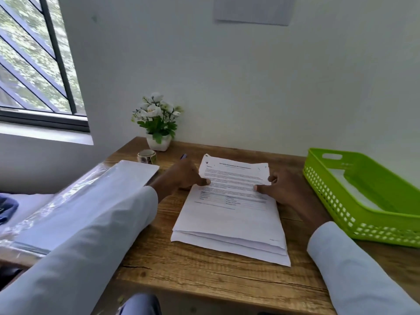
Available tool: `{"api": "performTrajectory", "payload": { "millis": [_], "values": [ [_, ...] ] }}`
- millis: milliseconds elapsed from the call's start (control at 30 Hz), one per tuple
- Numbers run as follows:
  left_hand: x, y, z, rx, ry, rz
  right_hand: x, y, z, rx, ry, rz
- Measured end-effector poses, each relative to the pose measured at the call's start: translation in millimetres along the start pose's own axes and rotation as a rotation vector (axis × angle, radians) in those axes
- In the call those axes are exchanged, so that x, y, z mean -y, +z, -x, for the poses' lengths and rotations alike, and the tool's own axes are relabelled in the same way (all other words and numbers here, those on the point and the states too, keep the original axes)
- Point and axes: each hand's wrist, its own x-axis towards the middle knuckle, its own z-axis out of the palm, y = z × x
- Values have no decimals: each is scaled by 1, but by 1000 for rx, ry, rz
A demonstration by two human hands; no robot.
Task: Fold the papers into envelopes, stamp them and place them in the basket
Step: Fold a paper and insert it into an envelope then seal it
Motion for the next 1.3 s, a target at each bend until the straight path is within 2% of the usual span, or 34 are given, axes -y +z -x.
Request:
{"api": "performTrajectory", "payload": {
  "millis": [167, 400, 500, 600, 667, 833, 1033, 1167, 1300],
  "values": [
    [3, 2, -5, -67, -91, 282, -1, 5, -1, 48, 131, -266],
    [6, 0, -8, -63, -196, 629, 0, 4, 1, -49, 275, -808],
    [7, 0, -8, -61, -192, 700, 2, 7, 1, -30, 338, -969],
    [7, 3, -9, -88, -170, 632, -1, 12, -1, 76, 372, -1089],
    [7, 5, -10, -123, -153, 566, -3, 13, -3, 120, 354, -1109],
    [11, 6, -10, -172, -35, 525, -10, 4, -5, 63, 296, -1268],
    [12, 4, -5, 66, 118, 720, -14, 2, -8, 59, 222, -1436],
    [14, 3, -8, 76, 125, 802, -11, 3, -6, 139, 90, -1355],
    [14, 1, -13, 45, 127, 729, -10, 0, -6, 233, 25, -1359]
  ]
}}
